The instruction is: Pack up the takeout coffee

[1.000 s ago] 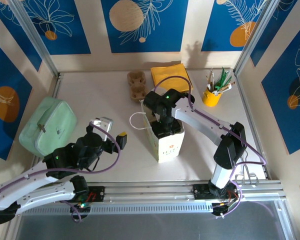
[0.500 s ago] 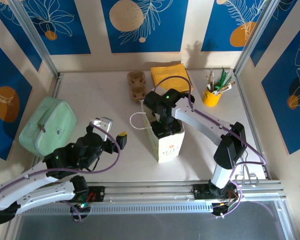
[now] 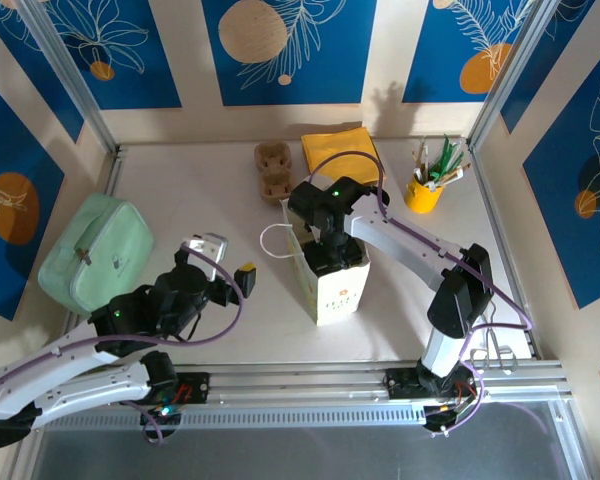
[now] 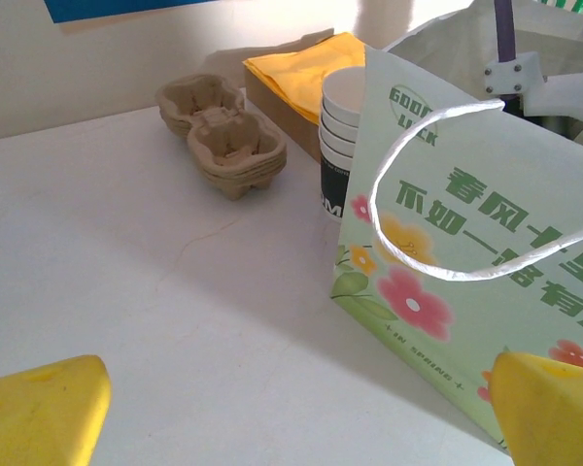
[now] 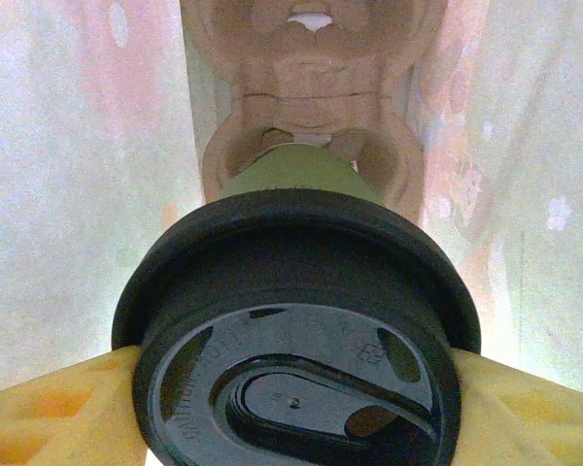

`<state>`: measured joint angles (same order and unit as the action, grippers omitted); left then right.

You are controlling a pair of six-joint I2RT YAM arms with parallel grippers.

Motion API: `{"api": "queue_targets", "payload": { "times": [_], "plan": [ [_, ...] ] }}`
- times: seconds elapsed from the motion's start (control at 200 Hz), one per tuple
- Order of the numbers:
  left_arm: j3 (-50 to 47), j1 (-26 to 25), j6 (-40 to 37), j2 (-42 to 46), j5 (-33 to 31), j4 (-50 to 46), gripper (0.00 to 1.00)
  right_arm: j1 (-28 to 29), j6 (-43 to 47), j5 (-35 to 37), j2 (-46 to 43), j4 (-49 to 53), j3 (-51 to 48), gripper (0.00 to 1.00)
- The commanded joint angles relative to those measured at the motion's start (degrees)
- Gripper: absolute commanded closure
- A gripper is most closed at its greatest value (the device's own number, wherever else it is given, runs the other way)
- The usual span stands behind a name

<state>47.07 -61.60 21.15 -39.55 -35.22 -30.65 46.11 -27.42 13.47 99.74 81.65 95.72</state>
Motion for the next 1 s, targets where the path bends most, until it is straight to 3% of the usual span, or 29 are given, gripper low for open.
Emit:
{"api": "queue_targets", "payload": {
  "times": [0.0,0.995],
  "plan": [
    [0.4,0.6,0.3,0.4,-1.0,1.0,0.01,-0.4,-0.1,-0.6,-0.5,0.8,-1.1,0.34],
    [-0.8,0.6,1.2,2.4,-1.5,0.1,0.01,-0.6,-0.3,-2.0,1.0,-1.8,-2.7,0.35]
  ]
}}
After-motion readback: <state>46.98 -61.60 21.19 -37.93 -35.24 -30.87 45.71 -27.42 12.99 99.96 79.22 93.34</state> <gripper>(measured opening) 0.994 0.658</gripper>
